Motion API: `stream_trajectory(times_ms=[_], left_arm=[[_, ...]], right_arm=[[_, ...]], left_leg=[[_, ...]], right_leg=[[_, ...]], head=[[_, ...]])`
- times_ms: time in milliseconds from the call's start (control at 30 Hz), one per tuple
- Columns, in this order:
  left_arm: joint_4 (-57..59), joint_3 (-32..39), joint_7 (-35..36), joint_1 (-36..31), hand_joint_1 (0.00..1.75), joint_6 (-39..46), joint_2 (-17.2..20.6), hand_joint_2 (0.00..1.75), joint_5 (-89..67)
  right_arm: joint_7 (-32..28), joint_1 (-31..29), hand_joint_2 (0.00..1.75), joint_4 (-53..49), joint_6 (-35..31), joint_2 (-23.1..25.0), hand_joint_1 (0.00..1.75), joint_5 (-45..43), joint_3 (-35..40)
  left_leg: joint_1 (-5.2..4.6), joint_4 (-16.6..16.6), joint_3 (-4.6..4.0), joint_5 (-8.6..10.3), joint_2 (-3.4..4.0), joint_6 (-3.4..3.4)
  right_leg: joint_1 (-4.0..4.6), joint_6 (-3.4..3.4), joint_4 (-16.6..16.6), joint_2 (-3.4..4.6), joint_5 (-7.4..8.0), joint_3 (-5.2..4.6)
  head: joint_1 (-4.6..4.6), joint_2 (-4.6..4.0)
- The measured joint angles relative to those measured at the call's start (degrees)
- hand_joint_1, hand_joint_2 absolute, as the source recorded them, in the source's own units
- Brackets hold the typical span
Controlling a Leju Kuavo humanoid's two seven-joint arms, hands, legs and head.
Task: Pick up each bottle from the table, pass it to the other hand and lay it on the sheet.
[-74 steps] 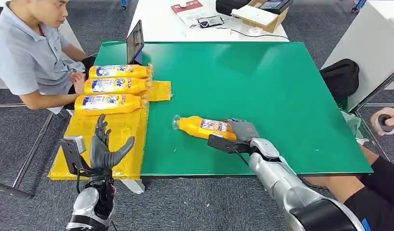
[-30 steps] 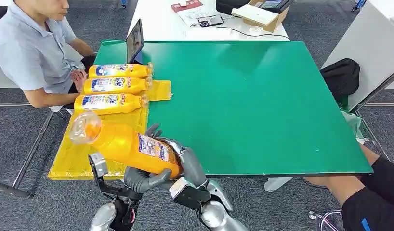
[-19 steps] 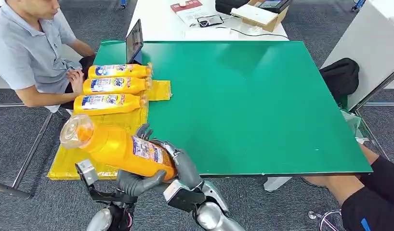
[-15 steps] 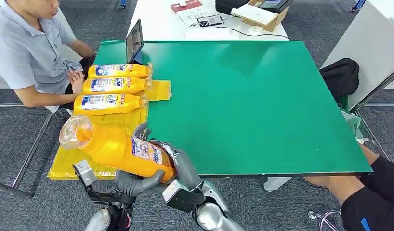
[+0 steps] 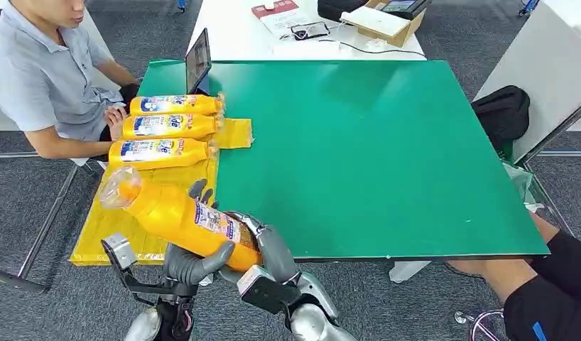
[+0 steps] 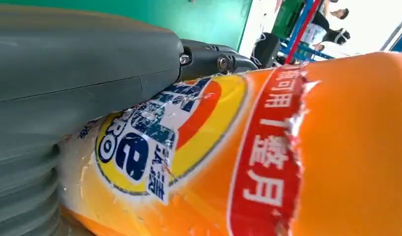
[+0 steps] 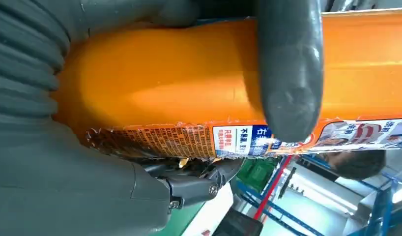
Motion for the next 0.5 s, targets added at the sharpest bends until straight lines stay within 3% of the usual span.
stream_trajectory(times_ms=[500], left_arm=[[-1.2,3.4,0.7,-2.0,0.0,0.6,-0.3,1.75,4.7]], right_arm=[[0.5,1.4,1.75,2.8,-0.8,-1.2,1.75,-1.0,-0.1]], left_leg=[[0.0,0.0,-0.01,0.0,-0.01,0.0]], right_leg=[[0.0,0.0,0.0,-0.01,0.0,0.03]], head=[[0.02,0.0]])
